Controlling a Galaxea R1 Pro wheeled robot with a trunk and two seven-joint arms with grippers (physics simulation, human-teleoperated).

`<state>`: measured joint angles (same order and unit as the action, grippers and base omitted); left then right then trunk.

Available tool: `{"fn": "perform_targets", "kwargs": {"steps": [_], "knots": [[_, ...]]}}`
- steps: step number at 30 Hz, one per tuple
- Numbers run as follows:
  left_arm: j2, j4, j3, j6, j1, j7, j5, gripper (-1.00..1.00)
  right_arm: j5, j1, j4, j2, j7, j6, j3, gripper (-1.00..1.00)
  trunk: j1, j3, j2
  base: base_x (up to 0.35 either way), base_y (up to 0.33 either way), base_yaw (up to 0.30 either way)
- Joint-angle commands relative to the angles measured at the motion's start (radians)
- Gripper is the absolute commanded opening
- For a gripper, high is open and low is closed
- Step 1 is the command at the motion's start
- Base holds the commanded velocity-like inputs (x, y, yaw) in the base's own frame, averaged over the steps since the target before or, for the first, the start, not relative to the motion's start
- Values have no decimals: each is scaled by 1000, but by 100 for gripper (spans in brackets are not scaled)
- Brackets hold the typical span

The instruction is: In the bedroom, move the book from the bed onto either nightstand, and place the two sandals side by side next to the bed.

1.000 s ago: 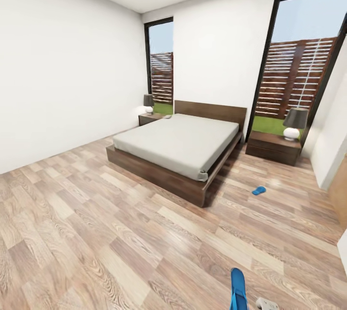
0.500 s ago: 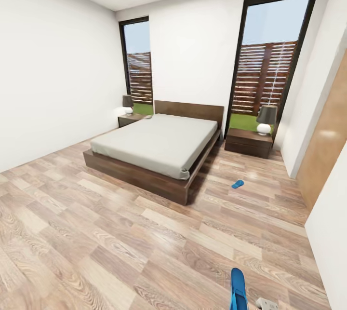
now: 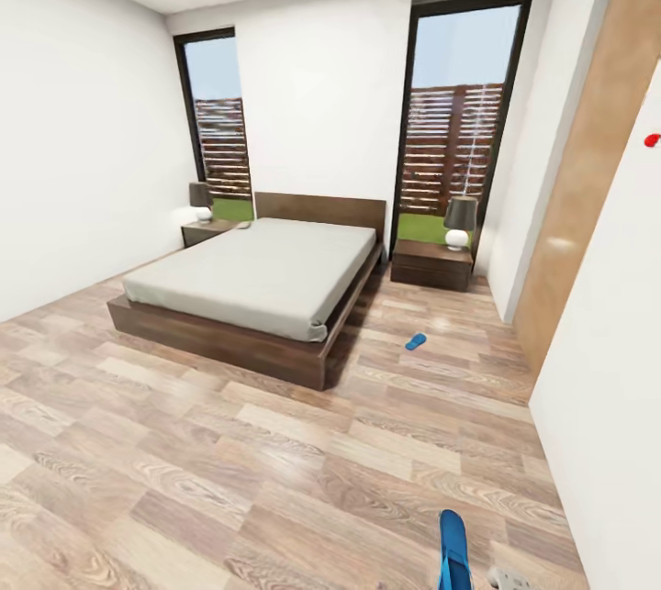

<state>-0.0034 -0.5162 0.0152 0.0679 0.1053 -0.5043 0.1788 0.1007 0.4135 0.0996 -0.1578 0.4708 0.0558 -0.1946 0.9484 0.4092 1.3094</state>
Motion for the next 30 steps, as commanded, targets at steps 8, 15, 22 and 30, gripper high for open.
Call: {"fn": "perform_targets", "kwargs": {"steps": [8,15,22,30], "knots": [[0,1,2,3,1,-2,5,100,11,1,0,0,3,6,-2,-100,0,1,1,0,0,-266],[0,1,2,3,1,-2,5,100,11,1,0,0,2,6,-2,-100,0,1,1,0,0,-253],[0,1,2,3,1,-2,5,100,11,1,0,0,2,6,-2,-100,0,1,1,0,0,-246],[0,1,2,3,1,-2,5,100,11,1,0,0,2,6,-2,-100,0,1,1,0,0,-234]]}}
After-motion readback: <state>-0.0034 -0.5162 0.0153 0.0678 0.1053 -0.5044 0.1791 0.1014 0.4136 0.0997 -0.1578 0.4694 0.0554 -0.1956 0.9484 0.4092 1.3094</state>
